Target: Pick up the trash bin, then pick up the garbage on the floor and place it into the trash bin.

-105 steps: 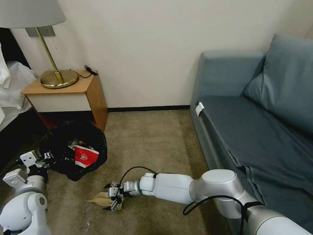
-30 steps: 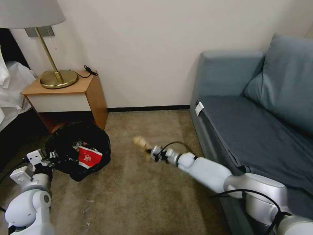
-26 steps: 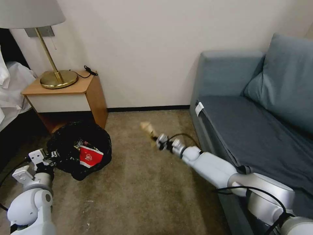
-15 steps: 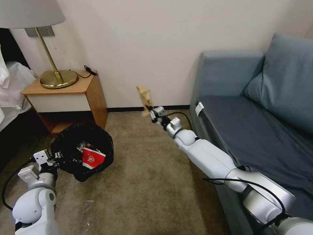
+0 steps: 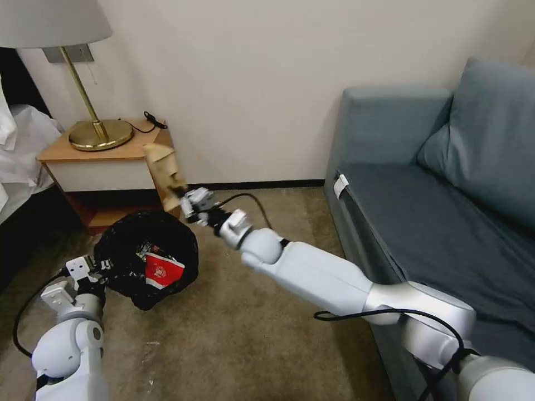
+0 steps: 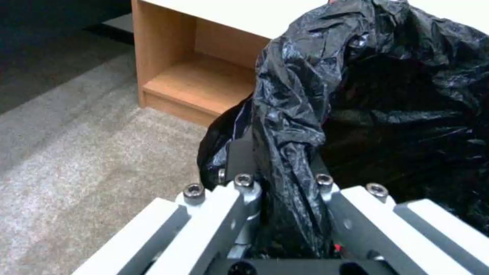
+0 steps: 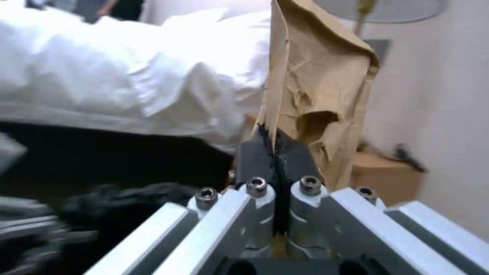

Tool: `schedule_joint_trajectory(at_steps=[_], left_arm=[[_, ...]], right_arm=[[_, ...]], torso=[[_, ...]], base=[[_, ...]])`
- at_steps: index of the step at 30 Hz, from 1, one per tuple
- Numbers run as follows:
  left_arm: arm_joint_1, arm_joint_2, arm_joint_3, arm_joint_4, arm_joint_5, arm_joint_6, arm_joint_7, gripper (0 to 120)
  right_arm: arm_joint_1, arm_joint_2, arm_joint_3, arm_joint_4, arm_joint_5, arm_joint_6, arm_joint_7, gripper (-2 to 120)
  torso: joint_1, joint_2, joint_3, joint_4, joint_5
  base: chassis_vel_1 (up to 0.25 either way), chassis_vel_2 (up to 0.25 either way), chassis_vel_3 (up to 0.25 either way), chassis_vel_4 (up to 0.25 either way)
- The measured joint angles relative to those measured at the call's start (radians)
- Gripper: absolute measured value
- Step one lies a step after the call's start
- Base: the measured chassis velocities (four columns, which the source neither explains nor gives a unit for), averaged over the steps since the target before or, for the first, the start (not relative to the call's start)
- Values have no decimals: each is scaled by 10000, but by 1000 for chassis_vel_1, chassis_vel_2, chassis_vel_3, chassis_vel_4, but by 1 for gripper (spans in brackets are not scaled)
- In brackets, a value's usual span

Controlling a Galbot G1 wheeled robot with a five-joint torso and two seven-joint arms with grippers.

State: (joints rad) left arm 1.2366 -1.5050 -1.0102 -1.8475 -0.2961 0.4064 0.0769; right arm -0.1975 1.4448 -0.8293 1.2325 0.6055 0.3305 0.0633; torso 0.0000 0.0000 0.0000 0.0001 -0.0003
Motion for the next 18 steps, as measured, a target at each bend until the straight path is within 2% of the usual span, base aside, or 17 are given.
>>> schedule_joint_trajectory(at_steps=[7,18], left_arm=[[-13,-5,2,18,6,-24,3,4],[-37,-4,-4,-11,-1,-26,8,4]], right_arm=[[-153,244,-778,-324,-95,48,-19,0],[-535,162,-1124,-491,-382,132,-102,1]], torso=[[0,0,0,-1,1],[0,0,-1,-2,2]], base=[[0,0,0,0],[0,0,0,0]])
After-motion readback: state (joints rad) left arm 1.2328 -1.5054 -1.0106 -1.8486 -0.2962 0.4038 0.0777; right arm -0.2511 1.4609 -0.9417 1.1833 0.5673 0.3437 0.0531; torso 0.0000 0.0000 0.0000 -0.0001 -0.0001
